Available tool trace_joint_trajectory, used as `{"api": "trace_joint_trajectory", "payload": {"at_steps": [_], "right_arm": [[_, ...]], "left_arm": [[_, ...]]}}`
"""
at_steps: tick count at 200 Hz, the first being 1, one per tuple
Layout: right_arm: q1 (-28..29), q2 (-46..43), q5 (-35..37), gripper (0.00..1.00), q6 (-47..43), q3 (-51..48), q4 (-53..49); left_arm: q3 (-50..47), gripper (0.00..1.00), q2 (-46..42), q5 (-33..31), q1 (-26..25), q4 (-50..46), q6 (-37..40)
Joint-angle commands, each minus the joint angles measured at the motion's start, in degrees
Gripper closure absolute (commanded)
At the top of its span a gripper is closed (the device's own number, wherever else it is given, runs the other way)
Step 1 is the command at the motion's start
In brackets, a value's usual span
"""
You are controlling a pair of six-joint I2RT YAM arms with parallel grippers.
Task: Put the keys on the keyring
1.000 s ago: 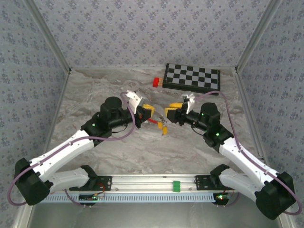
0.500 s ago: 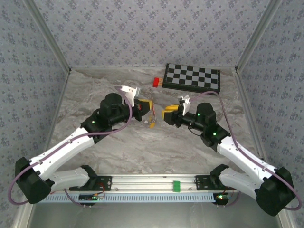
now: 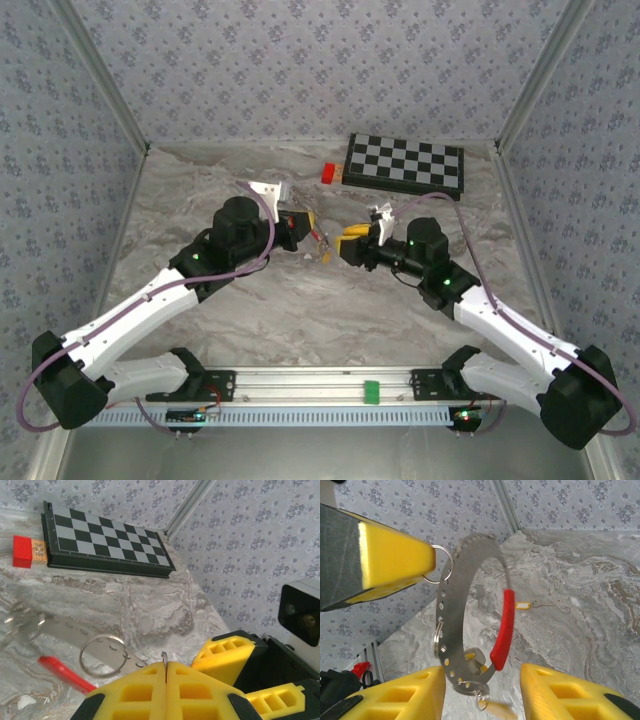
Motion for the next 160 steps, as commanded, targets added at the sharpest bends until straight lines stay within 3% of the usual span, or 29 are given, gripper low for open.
{"api": "trace_joint_trajectory", "payload": {"at_steps": [1, 39, 78, 160], "right_arm": [[-0.37, 0.41, -1.54, 0.57, 1.82, 2.49, 1.07], [-1.8, 1.53, -4.26, 0.62, 2.71, 4.26, 1.69], [-3.49, 3.38, -5.96, 0.69, 3.75, 5.34, 3.59], [-4.14, 2.19, -8.36, 0.64, 4.0, 4.82, 4.27]], "left_arm": [[-0.9, 1.0, -2.24, 3.51, 0.36, 6.5, 4.35], [-4.3, 1.0, -3.15, 8.8, 0.39, 11.14, 12.23], [-5.79, 1.0, -3.07, 11.88, 0.69, 14.7, 14.08], [-6.54, 1.0, -3.62, 11.62, 0.87, 15.82, 16.22]]}}
